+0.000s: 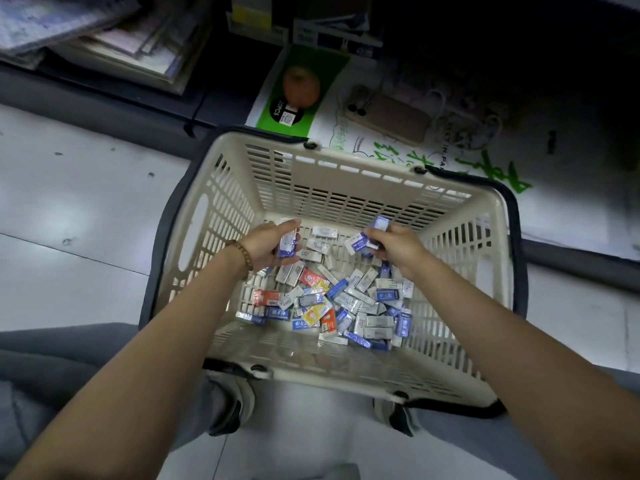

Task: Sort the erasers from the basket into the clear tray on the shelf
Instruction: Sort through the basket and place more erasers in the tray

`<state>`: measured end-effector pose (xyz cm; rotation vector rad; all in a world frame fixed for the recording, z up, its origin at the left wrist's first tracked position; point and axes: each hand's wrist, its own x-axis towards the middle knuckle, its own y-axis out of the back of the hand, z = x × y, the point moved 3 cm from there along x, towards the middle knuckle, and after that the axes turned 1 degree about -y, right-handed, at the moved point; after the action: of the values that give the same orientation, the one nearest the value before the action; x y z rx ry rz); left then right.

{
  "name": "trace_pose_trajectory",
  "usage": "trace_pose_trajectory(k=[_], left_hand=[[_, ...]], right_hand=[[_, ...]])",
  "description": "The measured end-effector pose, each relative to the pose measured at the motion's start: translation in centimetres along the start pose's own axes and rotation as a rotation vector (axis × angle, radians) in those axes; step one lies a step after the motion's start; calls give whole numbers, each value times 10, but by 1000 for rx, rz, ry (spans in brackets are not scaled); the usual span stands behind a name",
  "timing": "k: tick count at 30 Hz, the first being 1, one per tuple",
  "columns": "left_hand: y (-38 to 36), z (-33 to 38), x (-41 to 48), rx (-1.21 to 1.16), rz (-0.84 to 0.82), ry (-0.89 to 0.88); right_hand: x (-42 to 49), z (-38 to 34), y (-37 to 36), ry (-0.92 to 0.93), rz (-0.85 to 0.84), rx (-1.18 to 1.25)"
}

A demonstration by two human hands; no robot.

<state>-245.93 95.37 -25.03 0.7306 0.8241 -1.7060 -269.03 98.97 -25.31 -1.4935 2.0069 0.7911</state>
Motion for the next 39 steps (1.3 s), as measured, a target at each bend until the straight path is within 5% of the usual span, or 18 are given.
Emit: trace_pose_trajectory(k=[6,14,20,25,31,39], left_hand=[[-44,8,-28,21,-138,-86],[-26,8,-44,-104,63,-196],[7,-1,-50,-151,182,-172],[20,-18,-47,-155,167,-58],[18,-19,-36,-136,127,-58],[12,-17,-28,-109,131,-25]], right_hand=[[-46,-39,-16,50,-264,128],[-70,-27,-24,-16,-430,183],[-53,39,0,-103,-215,-226],[-57,88,-6,-172,-460,-671],[-45,111,-30,152,-593,-1248],[-36,111,-33,304,-415,-1210]])
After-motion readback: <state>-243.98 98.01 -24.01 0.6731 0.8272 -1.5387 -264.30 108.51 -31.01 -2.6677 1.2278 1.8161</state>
